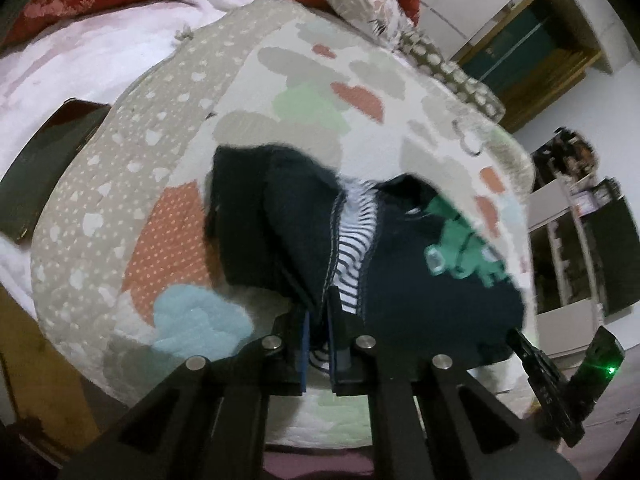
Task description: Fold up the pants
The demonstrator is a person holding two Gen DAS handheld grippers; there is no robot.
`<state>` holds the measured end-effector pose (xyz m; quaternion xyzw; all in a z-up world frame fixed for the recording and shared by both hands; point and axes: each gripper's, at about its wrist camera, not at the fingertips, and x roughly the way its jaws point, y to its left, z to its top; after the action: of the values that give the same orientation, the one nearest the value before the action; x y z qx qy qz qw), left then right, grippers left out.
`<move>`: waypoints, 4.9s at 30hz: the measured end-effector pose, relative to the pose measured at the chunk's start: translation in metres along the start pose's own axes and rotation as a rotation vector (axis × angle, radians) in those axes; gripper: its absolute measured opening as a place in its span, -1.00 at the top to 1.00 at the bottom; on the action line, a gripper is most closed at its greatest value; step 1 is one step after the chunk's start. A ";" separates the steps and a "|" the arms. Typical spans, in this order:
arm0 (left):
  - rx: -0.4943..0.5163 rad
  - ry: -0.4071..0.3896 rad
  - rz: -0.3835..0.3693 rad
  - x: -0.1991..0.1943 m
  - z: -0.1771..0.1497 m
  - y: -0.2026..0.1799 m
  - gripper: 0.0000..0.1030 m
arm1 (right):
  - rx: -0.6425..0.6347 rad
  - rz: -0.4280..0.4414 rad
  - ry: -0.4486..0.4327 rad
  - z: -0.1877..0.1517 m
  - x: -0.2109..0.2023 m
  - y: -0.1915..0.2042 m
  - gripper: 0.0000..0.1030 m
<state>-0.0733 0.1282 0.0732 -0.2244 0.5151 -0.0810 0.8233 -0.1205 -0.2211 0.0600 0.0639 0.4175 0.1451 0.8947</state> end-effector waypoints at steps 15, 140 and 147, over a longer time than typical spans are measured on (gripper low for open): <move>-0.052 -0.026 -0.085 -0.014 0.040 -0.021 0.87 | -0.298 0.127 -0.035 -0.007 0.002 0.071 -0.38; -0.142 -0.105 0.102 -0.022 -0.015 0.073 0.21 | 0.605 -0.021 0.015 0.148 0.138 -0.150 0.87; -0.120 -0.082 0.064 -0.011 -0.016 0.064 0.21 | 0.584 -0.026 -0.049 0.126 0.077 -0.146 0.88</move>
<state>-0.0989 0.1841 0.0478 -0.2601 0.4919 -0.0145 0.8308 0.0532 -0.3346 0.0506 0.3169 0.4206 0.0057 0.8501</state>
